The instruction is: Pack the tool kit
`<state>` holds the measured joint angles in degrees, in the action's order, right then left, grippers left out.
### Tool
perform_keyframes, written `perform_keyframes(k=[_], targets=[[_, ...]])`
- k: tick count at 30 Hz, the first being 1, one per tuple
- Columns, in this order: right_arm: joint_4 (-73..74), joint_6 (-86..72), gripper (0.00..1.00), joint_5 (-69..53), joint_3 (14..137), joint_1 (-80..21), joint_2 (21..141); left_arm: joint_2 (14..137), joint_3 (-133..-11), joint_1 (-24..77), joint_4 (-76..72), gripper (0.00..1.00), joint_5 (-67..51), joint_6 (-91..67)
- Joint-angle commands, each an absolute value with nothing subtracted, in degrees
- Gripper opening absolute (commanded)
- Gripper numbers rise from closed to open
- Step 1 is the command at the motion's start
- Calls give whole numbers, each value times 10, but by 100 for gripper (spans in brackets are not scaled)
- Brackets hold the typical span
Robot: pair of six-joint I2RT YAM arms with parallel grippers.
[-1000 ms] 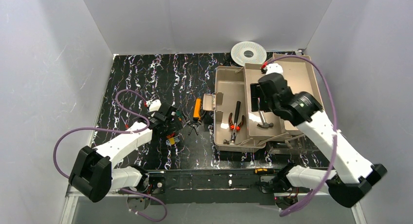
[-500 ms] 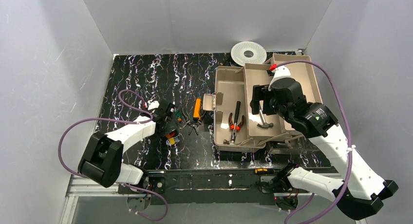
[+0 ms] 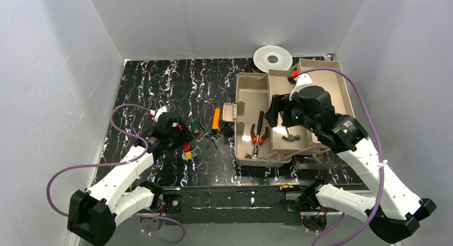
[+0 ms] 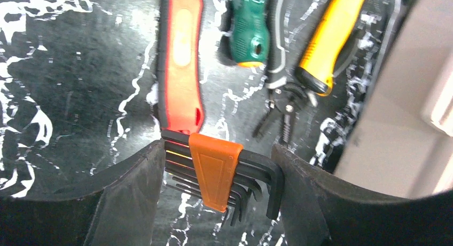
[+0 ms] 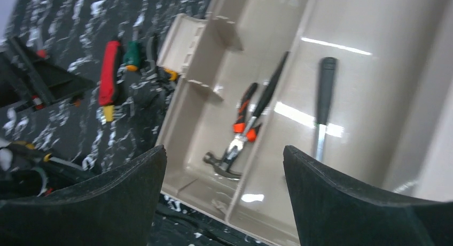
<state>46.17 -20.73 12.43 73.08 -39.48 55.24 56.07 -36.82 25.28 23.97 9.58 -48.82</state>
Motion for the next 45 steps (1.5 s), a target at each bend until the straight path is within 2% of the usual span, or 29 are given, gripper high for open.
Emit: perform_keyframes(k=[1,5,13,25,30,33,39,45], targets=[[322,-247,88,-77,660,-395,550,524,-409,254,220,52,-18,-498],[207,-276,88,-142,593,-412,552,525,-439,256,189,52,-104,-544],[-18,-275,86,-46,479,-514,537,553,-479,269,106,52,-174,-659],[-61,-155,86,102,494,-606,582,616,-523,360,15,53,-212,-753],[-53,-125,81,144,503,-623,597,626,-539,376,10,53,-208,-756],[-49,-119,75,168,504,-627,603,625,-542,378,9,53,-207,-757],[-62,-113,52,194,500,-632,604,635,-540,387,4,53,-215,-766],[-86,-106,37,188,486,-639,597,643,-520,399,-26,53,-217,-780]])
